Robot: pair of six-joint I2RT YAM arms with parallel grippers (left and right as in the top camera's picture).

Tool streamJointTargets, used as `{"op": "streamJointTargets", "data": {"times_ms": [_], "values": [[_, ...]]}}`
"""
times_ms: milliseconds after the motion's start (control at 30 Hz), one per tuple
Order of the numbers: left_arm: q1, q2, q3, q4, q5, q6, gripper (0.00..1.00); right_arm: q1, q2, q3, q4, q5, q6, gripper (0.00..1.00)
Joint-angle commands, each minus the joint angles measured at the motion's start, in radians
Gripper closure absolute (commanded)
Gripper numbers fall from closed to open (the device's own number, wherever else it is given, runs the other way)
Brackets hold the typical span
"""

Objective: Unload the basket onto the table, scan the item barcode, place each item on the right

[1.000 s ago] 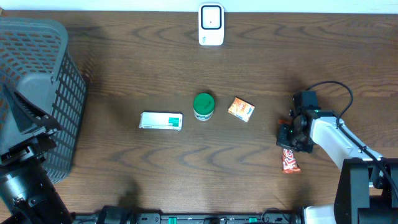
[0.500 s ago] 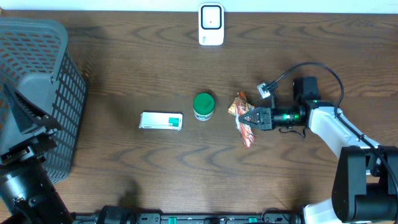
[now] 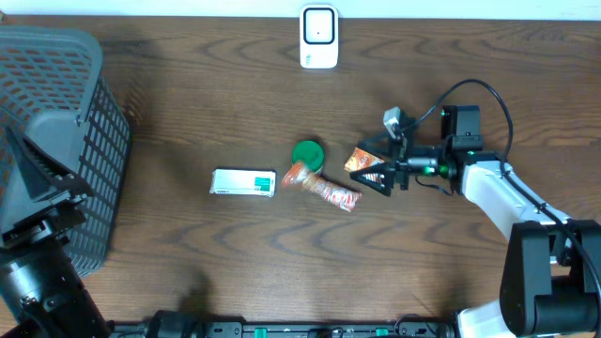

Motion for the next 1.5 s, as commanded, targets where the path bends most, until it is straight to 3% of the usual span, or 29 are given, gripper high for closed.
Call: {"op": "streamJointTargets", "data": {"times_ms": [0, 100, 167, 300, 533, 633, 667, 733, 1000, 1233, 1300, 1333, 1400, 1467], "values": [[0.005, -0.009, 0.012, 0.001, -0.009, 0.013, 0.05, 0.039, -0.008, 0.006, 0.055, 0.111, 0.216, 0.03], [0.005, -0.009, 0.012, 0.001, -0.009, 0.013, 0.05, 0.080, -0.008, 0.006, 0.032, 0.194, 0.258, 0.06], [0.005, -0.009, 0.012, 0.001, -0.009, 0.013, 0.05, 0.111, -0.008, 0.006, 0.000, 0.249, 0.261, 0.01], [0.005, -0.009, 0.012, 0.001, -0.009, 0.013, 0.05, 0.161, -0.008, 0.006, -0.066, 0.376, 0.353, 0.01], [0.005, -0.009, 0.012, 0.002, -0.009, 0.013, 0.05, 0.169, -0.008, 0.005, -0.265, 0.397, 0.388, 0.01], [0.005, -0.009, 0.012, 0.006, -0.009, 0.013, 0.05, 0.169, -0.008, 0.005, -0.303, 0.508, 0.370, 0.09], [0.005, -0.009, 0.012, 0.006, -0.008, 0.013, 0.05, 0.169, -0.008, 0.005, -0.304, 0.581, 0.375, 0.01], [0.005, -0.009, 0.012, 0.009, -0.009, 0.013, 0.05, 0.169, -0.008, 0.001, -0.303, 0.667, 0.415, 0.01], [0.005, -0.009, 0.012, 0.010, -0.009, 0.013, 0.05, 0.189, 0.035, -0.001, -0.302, 0.653, 0.457, 0.01], [0.005, -0.009, 0.012, 0.010, -0.009, 0.013, 0.05, 0.245, 0.202, -0.001, -0.230, 0.584, 0.477, 0.01], [0.005, -0.009, 0.012, 0.010, -0.009, 0.013, 0.05, 0.255, 0.246, -0.001, -0.216, 0.581, 0.490, 0.09], [0.005, -0.009, 0.012, 0.010, -0.009, 0.013, 0.05, 0.259, 0.269, -0.001, -0.217, 0.572, 0.489, 0.21], [0.005, -0.009, 0.012, 0.010, -0.009, 0.013, 0.05, 0.259, 0.298, -0.001, -0.238, 0.570, 0.485, 0.36], [0.005, -0.009, 0.012, 0.010, -0.009, 0.013, 0.05, 0.256, 0.323, -0.001, -0.268, 0.571, 0.455, 0.34]]}}
